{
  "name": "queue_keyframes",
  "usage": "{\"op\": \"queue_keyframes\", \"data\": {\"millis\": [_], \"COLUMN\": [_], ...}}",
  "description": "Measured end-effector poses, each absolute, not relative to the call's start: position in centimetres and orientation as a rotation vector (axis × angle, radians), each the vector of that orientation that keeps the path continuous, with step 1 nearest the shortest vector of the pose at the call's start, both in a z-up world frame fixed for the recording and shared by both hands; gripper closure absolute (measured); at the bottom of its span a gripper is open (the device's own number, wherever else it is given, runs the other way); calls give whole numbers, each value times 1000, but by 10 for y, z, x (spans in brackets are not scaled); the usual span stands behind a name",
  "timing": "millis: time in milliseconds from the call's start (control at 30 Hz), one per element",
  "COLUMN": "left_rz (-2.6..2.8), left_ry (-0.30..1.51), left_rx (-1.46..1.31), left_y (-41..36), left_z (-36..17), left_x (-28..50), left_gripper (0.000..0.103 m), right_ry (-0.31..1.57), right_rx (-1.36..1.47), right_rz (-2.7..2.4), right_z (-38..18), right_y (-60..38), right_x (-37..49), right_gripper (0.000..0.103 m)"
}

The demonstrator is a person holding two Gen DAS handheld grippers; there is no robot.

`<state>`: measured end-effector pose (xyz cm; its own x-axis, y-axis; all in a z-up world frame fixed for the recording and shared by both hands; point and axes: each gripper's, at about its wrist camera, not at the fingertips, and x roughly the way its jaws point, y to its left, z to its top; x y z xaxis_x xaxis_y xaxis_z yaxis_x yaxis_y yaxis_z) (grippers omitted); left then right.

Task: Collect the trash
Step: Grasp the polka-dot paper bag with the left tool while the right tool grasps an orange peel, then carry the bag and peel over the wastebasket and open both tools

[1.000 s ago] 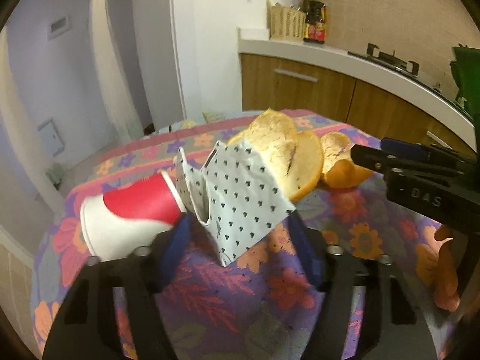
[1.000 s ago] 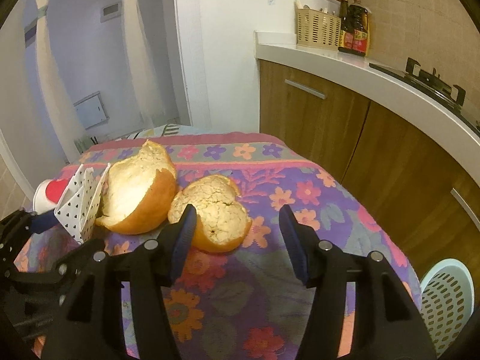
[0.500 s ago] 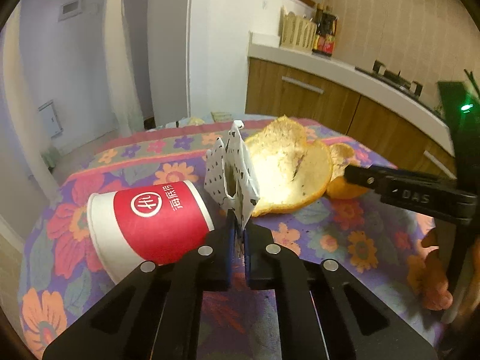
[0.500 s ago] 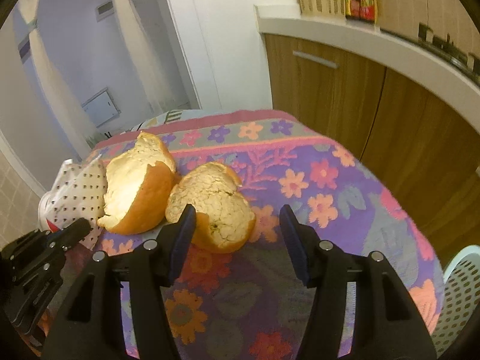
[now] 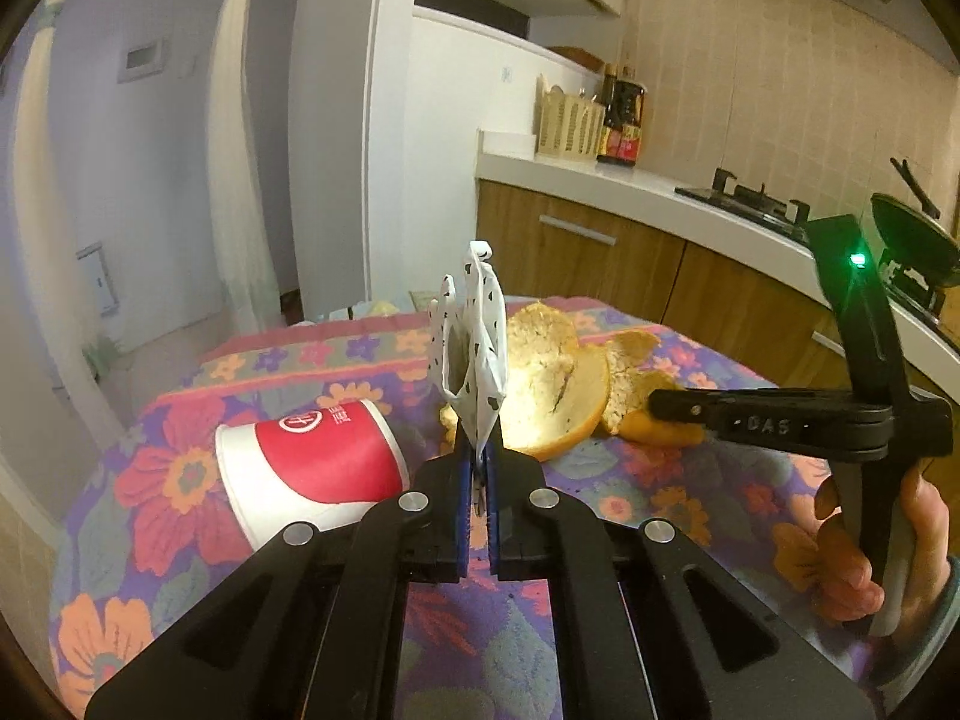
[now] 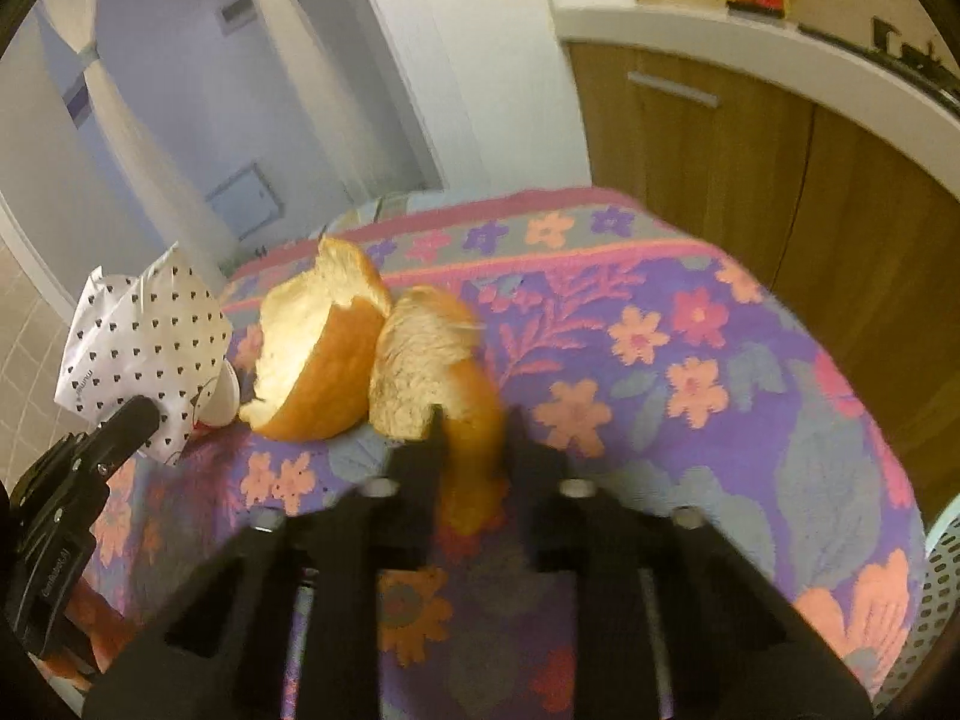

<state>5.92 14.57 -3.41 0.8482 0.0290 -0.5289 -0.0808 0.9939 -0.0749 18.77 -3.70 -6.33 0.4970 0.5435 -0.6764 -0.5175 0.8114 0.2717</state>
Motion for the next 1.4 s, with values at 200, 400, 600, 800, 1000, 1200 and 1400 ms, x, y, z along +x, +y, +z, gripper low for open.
{"op": "queue_keyframes", "data": {"millis": [200,400,600,800,1000,1200,1400], "left_rz": [23,-60,-131,-245,-349,-454,-574], "left_ry": [516,488,456,443,463,543,652], "left_rx": [-115,-115,-68,-39,40,110,189], "left_y": [145,126,89,38,-30,-102,-176], "left_z": [-25,-11,1,8,7,-9,-38], "left_x": [50,25,1,-7,2,26,53], "left_gripper": [101,101,101,101,101,101,101], "right_ry": [732,643,577,524,519,568,680], "right_rx": [51,101,160,183,250,363,538], "right_rz": [605,572,551,466,302,139,70], "right_z": [-51,-35,-23,-13,-21,-52,-91], "right_y": [-55,-89,-132,-184,-264,-349,-410], "right_x": [162,122,86,51,32,26,32], "right_gripper": [100,101,101,101,101,101,100]}}
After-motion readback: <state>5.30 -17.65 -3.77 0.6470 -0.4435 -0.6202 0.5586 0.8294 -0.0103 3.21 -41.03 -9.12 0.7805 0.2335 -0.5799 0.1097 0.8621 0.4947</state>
